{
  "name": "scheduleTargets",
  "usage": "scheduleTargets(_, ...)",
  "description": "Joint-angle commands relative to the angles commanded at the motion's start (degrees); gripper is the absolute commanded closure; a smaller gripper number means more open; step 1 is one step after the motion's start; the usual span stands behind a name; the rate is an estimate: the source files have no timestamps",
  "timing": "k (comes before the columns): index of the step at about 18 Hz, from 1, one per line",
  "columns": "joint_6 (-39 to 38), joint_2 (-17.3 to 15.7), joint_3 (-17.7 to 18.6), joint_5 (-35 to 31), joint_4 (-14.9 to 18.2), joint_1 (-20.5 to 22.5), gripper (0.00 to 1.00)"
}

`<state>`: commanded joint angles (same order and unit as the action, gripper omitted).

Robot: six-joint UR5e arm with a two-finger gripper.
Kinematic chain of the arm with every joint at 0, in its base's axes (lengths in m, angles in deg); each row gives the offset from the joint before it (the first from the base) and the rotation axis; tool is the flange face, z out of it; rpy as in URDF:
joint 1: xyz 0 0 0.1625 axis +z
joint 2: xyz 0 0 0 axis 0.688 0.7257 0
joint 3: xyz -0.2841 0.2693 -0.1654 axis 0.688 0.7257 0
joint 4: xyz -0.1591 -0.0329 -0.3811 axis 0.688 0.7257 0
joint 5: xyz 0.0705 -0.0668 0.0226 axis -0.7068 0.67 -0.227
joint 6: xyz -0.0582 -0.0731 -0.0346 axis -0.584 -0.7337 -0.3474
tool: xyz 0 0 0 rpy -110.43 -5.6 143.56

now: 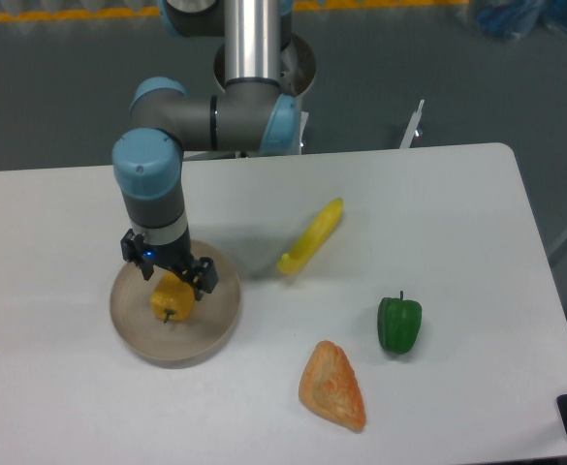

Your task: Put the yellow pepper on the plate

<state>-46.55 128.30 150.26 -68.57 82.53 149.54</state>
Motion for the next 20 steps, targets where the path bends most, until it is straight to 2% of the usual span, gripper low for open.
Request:
scheduleTargets(4,1.05,-1.23,-2.46,-0.44,0.18,5.45,0.00)
scheduleTargets(5,4.01,-1.93,-2.56,-0.44,0.18,8.34,0.00)
scheduleTargets(10,14.49,-3.17,-2.91,-2.63,0.18,16.27,0.00)
scheduleTargets(13,20.19,-2.74,-3.26,-7.27,0.18,18.47,0.00)
scheduleTargets(15,24.23,-2.03,-4.74,-10.35,0.44,20.14,0.00)
scheduleTargets(20,29.62,0.16,-8.44,-10.37,0.44,20.76,0.00)
